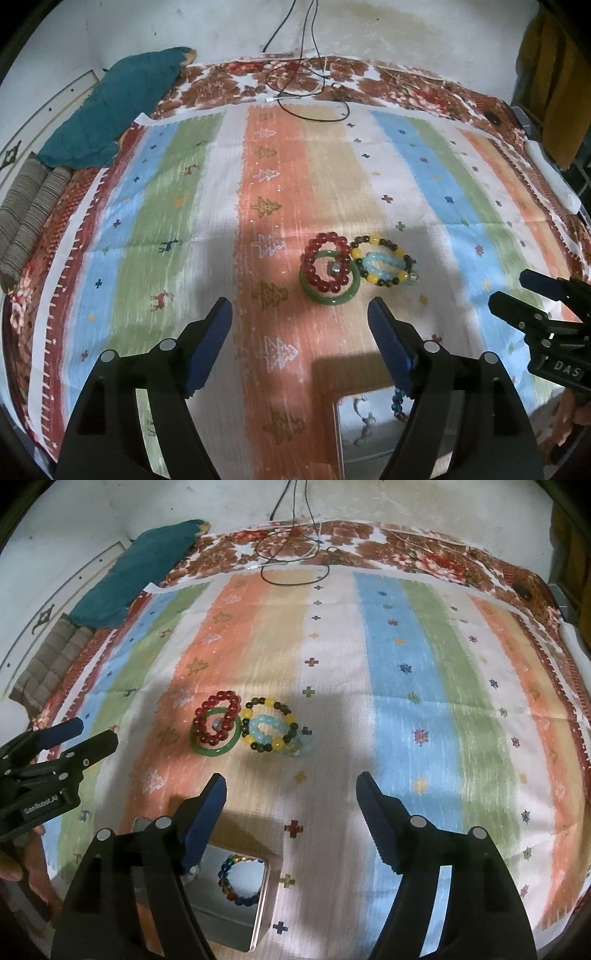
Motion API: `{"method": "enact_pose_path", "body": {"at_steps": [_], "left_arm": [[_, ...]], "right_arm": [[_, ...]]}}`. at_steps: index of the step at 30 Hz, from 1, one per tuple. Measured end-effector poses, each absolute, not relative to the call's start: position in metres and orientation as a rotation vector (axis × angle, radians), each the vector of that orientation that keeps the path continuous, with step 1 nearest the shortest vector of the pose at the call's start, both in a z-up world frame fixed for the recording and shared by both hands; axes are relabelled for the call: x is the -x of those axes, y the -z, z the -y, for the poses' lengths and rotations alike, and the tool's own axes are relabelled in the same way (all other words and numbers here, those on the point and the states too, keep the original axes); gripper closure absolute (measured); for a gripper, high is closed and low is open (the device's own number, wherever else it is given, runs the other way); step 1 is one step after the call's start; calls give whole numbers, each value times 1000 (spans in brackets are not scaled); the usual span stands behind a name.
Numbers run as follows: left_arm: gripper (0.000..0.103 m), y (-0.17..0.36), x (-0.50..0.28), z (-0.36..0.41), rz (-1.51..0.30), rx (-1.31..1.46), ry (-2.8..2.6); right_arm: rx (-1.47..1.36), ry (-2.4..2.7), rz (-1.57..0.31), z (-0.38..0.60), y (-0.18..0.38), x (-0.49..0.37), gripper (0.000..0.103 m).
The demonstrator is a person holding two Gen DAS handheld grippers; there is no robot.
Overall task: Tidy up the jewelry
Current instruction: 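Move both open tools back over the remaining bracelets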
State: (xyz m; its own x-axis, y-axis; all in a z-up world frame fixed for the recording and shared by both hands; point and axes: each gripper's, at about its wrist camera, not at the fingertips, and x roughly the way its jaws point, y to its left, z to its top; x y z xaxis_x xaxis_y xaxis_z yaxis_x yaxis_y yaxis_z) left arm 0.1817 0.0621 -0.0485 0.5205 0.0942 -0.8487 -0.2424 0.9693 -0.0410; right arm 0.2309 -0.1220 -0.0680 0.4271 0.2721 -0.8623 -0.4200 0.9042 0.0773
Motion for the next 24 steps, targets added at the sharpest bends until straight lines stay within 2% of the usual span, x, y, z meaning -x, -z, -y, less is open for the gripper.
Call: {"method": "enact_pose_path", "body": {"at_steps": [24], "left_arm": [[27, 76, -229, -78, -1056, 129, -218]], "right_arm": [[172, -415, -1066, 105, 90, -281, 28]]}}
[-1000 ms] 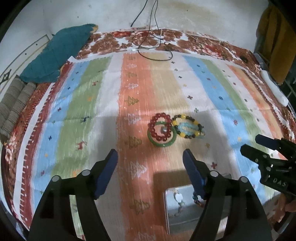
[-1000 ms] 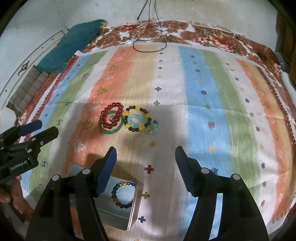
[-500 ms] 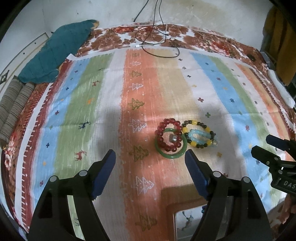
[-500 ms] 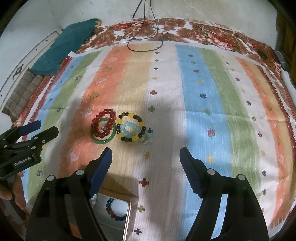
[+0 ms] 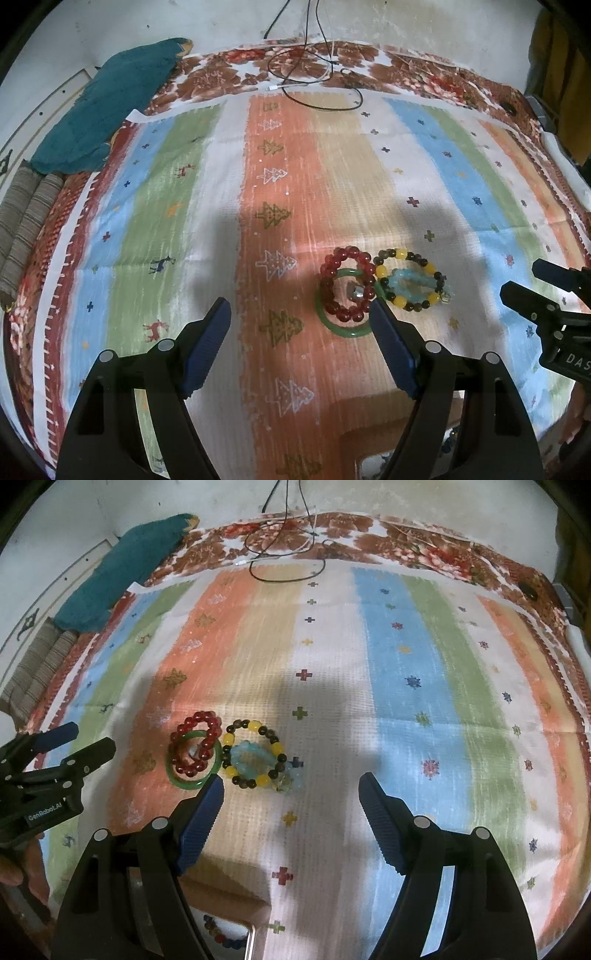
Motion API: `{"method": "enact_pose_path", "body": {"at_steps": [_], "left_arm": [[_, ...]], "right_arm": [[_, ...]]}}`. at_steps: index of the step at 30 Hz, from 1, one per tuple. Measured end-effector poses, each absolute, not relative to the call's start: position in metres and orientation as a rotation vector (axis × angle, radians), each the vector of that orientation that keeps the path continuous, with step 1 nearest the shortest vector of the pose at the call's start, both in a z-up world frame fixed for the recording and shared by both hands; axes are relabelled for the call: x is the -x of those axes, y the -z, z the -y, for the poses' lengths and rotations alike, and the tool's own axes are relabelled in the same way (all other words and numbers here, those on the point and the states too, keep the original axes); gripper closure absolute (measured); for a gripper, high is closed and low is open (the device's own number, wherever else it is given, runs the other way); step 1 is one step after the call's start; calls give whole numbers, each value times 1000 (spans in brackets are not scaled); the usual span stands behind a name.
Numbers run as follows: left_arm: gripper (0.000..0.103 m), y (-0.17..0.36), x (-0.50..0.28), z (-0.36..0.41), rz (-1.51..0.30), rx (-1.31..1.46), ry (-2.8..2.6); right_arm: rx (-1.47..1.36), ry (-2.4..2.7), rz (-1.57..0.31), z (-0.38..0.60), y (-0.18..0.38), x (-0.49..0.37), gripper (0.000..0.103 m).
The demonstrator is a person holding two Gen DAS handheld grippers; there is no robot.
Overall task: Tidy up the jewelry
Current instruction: 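Move both open tools back over the remaining bracelets, then grasp the red bead bracelet with the left tool while the right tool grasps the yellow-black bead bracelet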
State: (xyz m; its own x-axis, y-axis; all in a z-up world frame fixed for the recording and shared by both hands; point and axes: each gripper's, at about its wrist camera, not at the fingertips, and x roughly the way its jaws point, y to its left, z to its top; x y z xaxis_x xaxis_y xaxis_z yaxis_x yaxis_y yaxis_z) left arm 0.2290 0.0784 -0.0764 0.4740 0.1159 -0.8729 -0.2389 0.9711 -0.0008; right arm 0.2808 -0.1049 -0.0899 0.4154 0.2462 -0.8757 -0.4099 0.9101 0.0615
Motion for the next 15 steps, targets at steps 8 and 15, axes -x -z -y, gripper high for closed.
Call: {"method": "enact_pose_path", "body": {"at_steps": [8, 15], "left_arm": [[27, 90, -247, -80, -1091, 130, -210], [27, 102, -263, -84, -1116, 136, -197]], "right_arm": [[198, -415, -1099, 95, 102, -290, 28], [217, -406, -1128, 88, 115, -302, 28]]}}
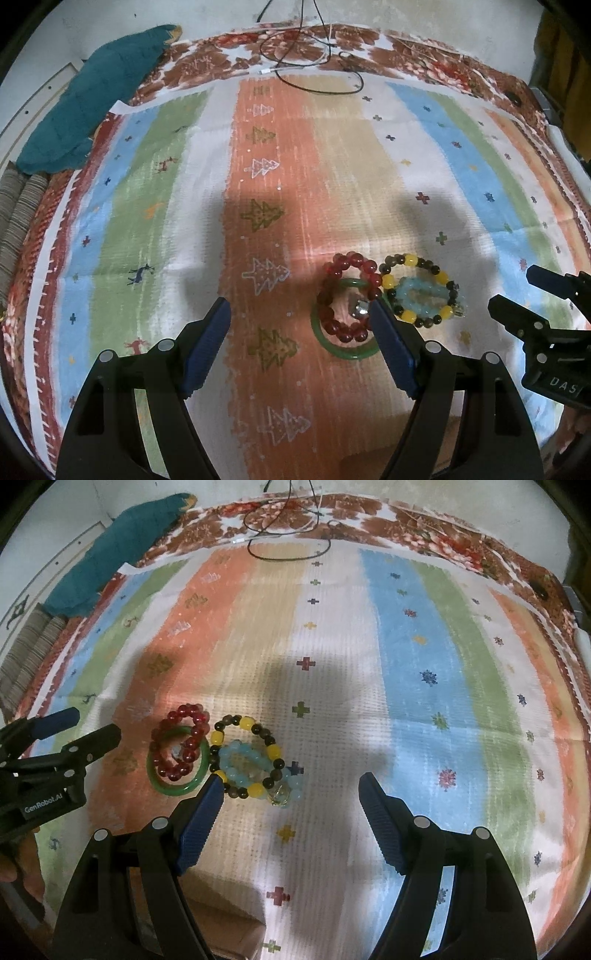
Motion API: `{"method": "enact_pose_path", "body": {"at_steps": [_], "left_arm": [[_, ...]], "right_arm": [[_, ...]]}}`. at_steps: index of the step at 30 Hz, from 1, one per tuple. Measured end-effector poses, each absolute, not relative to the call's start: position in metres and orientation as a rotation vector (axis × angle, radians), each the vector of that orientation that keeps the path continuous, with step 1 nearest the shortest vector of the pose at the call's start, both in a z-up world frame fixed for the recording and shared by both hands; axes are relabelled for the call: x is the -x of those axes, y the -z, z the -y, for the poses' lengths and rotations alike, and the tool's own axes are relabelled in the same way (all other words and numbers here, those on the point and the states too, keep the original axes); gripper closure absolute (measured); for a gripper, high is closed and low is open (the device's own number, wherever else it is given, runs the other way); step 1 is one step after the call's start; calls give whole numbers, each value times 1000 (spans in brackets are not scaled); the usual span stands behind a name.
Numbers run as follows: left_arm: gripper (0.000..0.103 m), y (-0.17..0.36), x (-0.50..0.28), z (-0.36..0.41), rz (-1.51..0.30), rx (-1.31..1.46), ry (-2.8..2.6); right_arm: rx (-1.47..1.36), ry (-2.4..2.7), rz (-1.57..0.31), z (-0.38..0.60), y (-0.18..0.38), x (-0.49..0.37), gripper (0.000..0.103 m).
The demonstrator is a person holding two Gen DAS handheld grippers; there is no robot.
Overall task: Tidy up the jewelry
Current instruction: 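Grasp the red bead bracelet with the left tool while the right tool grasps the yellow-black bead bracelet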
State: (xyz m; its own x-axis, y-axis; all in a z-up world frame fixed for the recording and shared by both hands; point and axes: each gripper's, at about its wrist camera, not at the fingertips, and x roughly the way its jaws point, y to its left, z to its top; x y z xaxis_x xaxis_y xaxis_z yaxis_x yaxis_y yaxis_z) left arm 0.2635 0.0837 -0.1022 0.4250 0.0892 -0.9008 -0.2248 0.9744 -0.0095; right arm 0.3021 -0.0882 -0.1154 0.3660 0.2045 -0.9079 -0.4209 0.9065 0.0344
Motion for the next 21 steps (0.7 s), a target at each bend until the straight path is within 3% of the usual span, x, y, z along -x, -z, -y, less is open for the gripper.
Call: {"method": "enact_pose_path", "body": {"at_steps": [8, 21], "left_arm": [[28, 115, -277, -82, -1146, 114, -182], [38, 144, -303, -84, -1196, 98, -140]], "right_arm": [[232, -396, -1158, 81, 131, -317, 28], [255, -409, -1211, 67, 158, -342, 48]]}}
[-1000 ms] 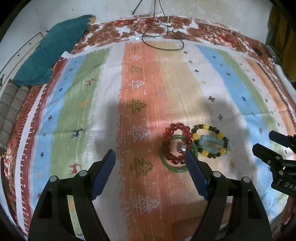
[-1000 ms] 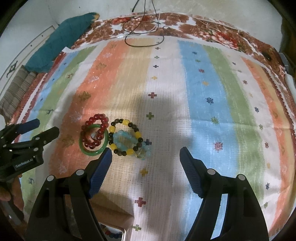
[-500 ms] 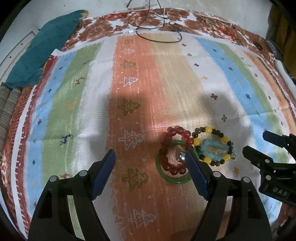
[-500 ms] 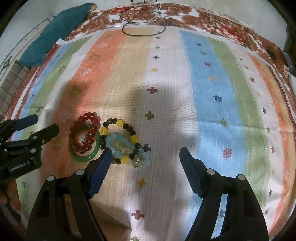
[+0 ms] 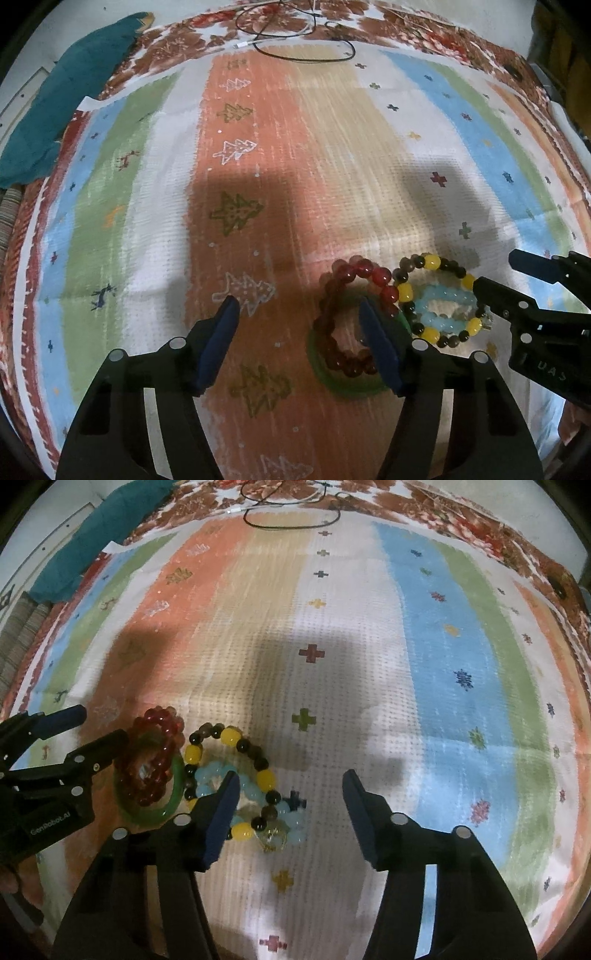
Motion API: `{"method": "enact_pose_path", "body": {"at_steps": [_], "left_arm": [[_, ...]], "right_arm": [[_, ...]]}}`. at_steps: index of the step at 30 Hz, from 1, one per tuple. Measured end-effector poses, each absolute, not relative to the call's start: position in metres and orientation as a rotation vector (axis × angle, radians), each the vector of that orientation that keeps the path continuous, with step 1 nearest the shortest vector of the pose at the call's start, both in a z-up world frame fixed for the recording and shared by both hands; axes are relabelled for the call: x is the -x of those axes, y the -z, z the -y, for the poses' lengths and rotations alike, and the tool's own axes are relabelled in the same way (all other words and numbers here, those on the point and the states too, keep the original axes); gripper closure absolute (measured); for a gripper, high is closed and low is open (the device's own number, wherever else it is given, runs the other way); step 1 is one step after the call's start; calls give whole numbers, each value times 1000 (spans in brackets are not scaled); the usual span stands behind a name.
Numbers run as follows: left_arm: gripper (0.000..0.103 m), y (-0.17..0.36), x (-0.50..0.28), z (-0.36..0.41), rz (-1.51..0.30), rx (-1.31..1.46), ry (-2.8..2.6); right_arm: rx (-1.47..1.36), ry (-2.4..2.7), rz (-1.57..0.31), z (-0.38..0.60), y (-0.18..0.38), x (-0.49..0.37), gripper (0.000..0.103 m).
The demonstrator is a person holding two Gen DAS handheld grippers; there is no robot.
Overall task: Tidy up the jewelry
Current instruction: 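Grasp the red bead bracelet with the left tool while the right tool grasps the yellow-black bead bracelet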
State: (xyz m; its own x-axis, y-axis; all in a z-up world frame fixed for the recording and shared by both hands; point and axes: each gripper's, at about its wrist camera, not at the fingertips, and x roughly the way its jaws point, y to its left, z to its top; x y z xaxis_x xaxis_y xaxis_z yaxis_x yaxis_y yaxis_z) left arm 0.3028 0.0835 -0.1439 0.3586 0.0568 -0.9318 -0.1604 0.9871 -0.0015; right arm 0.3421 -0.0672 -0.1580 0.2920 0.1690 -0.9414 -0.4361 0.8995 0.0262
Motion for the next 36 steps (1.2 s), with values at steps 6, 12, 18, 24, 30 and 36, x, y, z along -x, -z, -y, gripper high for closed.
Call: {"method": "enact_pose_path", "body": {"at_steps": [6, 12, 18, 24, 30, 36], "left_arm": [[47, 155, -309, -88, -1225, 127, -126], [63, 167, -312, -81, -1250, 128, -83], [86, 168, -312, -73, -1257, 127, -33], [89, 163, -308, -72, -1249, 111, -51], [90, 151, -304, -71, -1226, 115, -48], [90, 145, -299, -67, -1233, 116, -73]], "right_arm": [[283, -423, -1233, 63, 173, -346, 58], [293, -434, -1240, 59, 179, -347, 76], [294, -447, -1237, 59, 181, -346, 91], [296, -449, -1226, 58, 178, -343, 91], [272, -454, -1203, 62, 163, -338, 91], [259, -462, -1188, 65, 154, -332, 91]]}}
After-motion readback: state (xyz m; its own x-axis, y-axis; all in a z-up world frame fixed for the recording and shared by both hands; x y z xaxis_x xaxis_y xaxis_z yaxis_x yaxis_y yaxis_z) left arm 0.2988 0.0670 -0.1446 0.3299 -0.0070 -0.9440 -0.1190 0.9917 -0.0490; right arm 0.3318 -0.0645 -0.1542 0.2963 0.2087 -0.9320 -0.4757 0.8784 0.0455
